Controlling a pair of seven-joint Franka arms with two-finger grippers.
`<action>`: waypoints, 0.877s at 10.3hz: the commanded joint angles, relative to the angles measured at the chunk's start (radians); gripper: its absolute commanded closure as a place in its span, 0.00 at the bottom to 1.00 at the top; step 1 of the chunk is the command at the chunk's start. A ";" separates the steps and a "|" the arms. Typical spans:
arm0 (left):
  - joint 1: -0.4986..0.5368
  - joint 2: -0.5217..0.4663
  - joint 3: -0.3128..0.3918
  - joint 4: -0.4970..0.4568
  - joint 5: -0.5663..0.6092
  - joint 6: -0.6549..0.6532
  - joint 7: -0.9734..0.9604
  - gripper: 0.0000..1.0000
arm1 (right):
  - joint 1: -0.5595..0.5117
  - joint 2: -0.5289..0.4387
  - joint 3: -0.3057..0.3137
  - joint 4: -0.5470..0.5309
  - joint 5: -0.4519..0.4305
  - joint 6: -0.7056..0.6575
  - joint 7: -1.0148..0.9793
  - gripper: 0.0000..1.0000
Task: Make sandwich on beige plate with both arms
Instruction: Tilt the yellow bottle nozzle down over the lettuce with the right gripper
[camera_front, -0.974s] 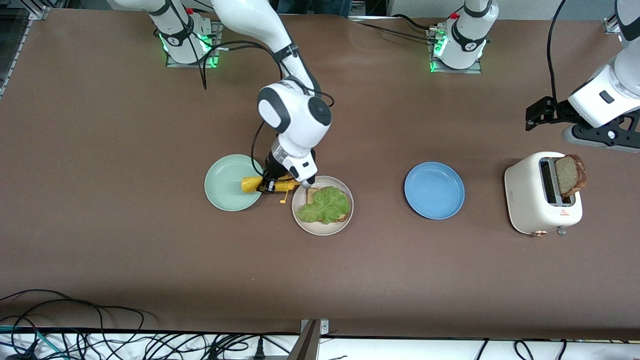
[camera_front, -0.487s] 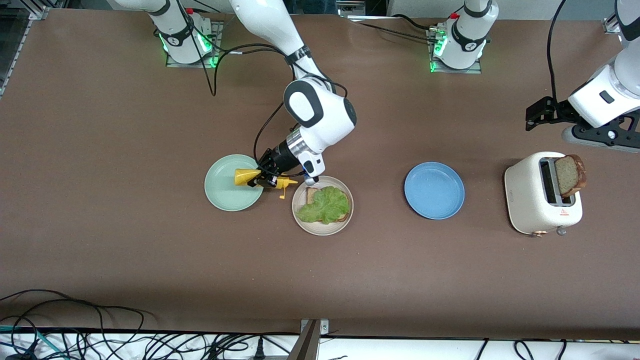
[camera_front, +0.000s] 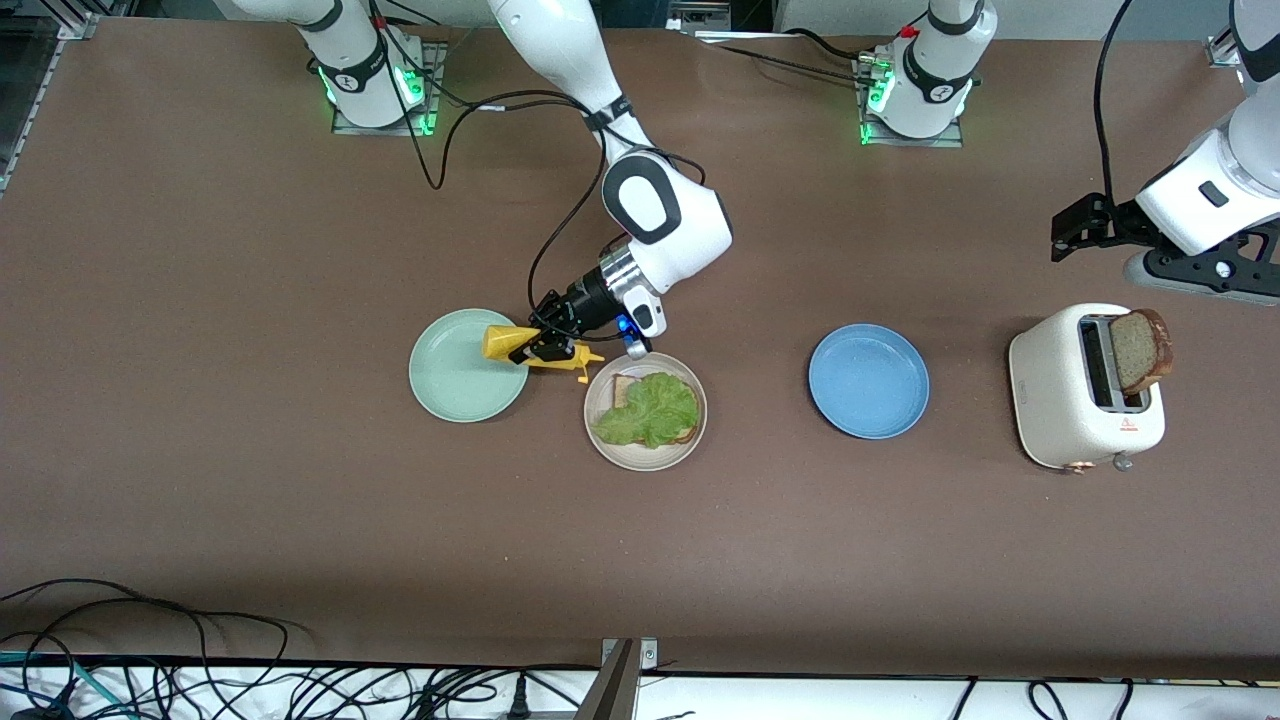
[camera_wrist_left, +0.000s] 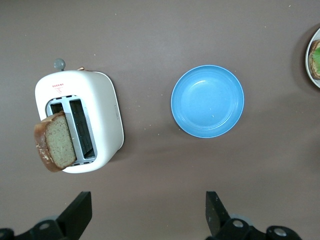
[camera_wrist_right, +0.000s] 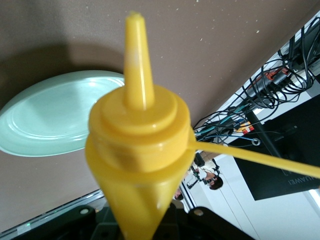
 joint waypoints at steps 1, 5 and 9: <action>0.002 -0.006 0.000 0.005 -0.018 -0.013 -0.002 0.00 | 0.003 0.022 -0.015 0.037 -0.025 -0.029 0.003 1.00; 0.002 -0.006 0.000 0.005 -0.018 -0.013 -0.002 0.00 | -0.013 0.011 -0.033 0.050 -0.025 -0.018 -0.041 1.00; 0.002 -0.006 0.000 0.005 -0.018 -0.013 -0.002 0.00 | -0.122 -0.066 -0.093 0.129 0.149 -0.024 -0.260 1.00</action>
